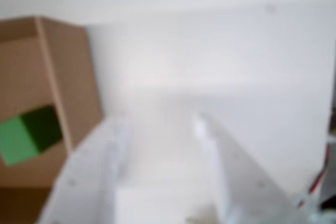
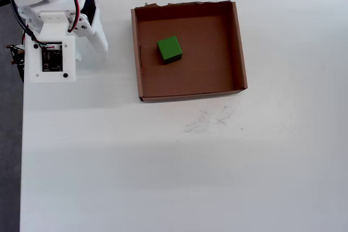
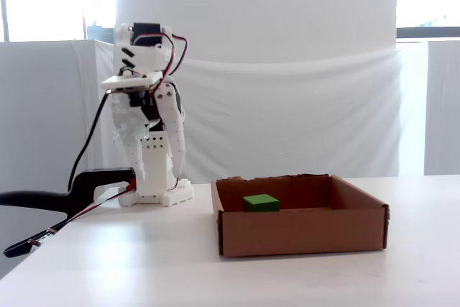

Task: Grasp a green cube and put it in a box.

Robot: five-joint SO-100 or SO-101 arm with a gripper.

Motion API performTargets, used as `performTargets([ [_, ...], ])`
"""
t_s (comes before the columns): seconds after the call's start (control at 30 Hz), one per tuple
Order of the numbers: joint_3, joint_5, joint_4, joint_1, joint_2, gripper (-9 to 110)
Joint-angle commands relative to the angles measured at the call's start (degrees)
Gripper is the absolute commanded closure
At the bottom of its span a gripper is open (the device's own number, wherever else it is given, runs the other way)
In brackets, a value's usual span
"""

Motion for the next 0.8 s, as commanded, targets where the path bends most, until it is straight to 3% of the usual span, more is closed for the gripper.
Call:
performTargets([
  [0.0,3.34,-1.49,-0.35,0.62,6.15,85],
  [0.43,19.25,-4.04,4.22,2.46,23.03,87],
  [0.77,19.6,-4.66,15.47,2.81,24.87,86],
])
